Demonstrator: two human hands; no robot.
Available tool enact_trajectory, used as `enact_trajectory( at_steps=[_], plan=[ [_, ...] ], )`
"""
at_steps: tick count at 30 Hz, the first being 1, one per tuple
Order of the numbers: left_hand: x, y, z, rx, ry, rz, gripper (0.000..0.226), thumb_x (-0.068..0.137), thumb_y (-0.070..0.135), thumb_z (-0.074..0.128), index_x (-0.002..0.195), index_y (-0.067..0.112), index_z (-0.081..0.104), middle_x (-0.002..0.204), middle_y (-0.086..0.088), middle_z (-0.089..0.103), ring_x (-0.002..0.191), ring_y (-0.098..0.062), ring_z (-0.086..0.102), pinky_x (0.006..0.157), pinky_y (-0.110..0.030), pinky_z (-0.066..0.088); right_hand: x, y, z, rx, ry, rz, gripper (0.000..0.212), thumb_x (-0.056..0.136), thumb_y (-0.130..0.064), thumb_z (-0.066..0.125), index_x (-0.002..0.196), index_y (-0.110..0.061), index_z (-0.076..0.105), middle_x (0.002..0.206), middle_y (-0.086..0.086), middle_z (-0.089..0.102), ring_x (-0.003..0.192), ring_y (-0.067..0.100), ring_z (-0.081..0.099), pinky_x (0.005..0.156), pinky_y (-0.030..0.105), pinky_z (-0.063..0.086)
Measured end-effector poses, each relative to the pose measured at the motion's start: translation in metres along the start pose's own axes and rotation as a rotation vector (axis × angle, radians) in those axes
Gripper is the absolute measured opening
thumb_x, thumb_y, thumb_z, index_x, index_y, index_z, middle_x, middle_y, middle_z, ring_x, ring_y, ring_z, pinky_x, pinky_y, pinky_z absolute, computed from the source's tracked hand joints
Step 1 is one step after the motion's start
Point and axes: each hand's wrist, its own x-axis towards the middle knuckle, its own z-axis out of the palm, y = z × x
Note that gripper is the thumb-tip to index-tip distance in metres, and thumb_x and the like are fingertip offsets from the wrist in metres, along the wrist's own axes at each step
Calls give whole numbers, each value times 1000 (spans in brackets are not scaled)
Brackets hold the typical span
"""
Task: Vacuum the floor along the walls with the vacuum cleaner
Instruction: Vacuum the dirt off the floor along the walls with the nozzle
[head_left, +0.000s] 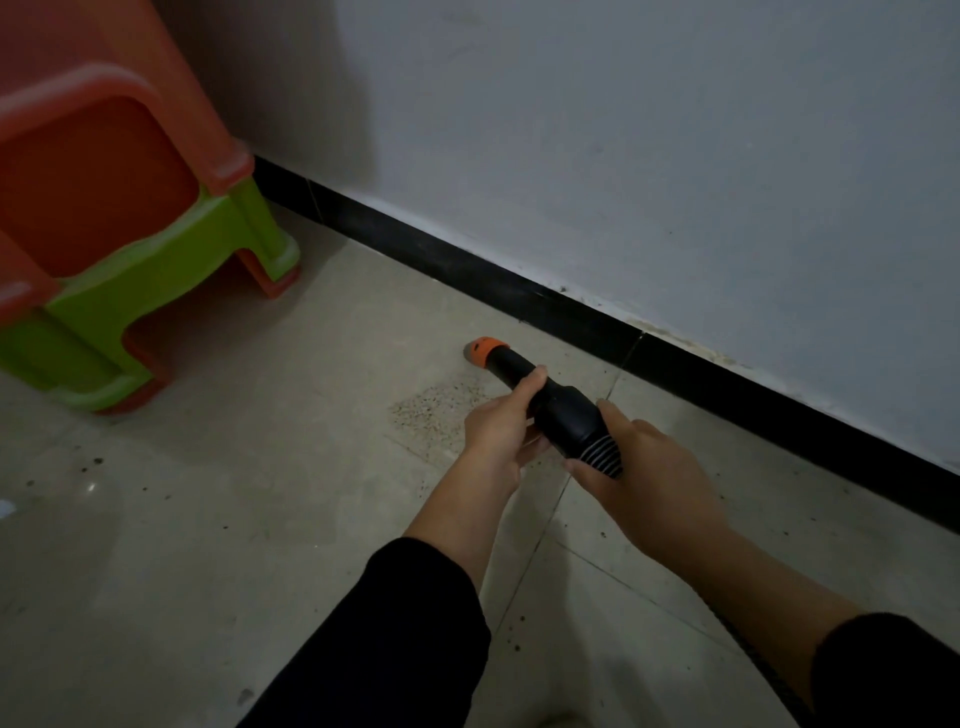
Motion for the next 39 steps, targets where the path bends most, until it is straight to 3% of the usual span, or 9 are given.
enact_trajectory(
  at_steps=[3,7,19,32,36,39],
  plan=[
    [0,-2,5,-11,-19,-5,41,81,31,78,111,7,64,101,-11,72,92,-26,72,77,-34,61,-1,6,-2,22,13,-12,65,89,-52,57,144,-37,26,98,-8,51,79,6,52,69,24,49],
    [-1,-3,4,-2,-6,1,39,81,32,78,108,8,64,100,-11,72,91,-25,72,72,-31,61,-4,6,-2,34,4,-19,66,89,-52,58,144,-37,25,99,-9,51,80,6,52,70,23,49],
    [-7,14,-44,-10,105,54,39,82,33,77,109,10,61,100,-9,71,92,-24,71,78,-35,61,-2,-37,11,85,-42,-150,71,91,-48,57,150,-25,24,121,0,58,99,14,57,85,25,49],
    [-18,35,-101,-53,186,79,48,84,32,75,120,4,61,106,-11,71,95,-27,70,72,-34,60,5,-84,36,145,-89,-237,66,90,-48,58,146,-26,30,115,2,59,96,18,57,79,33,51],
    [-21,35,-100,-30,189,75,44,84,31,75,117,5,61,105,-12,70,94,-26,70,73,-35,60,3,-81,37,149,-95,-251,63,90,-49,58,143,-28,32,111,1,59,91,16,55,73,29,47],
    [-25,33,-94,9,196,60,45,85,29,74,118,3,58,106,-15,69,89,-26,70,65,-34,60,-2,-72,31,123,-90,-269,64,90,-50,57,145,-28,31,110,0,58,89,14,53,71,25,42]
  ],
)
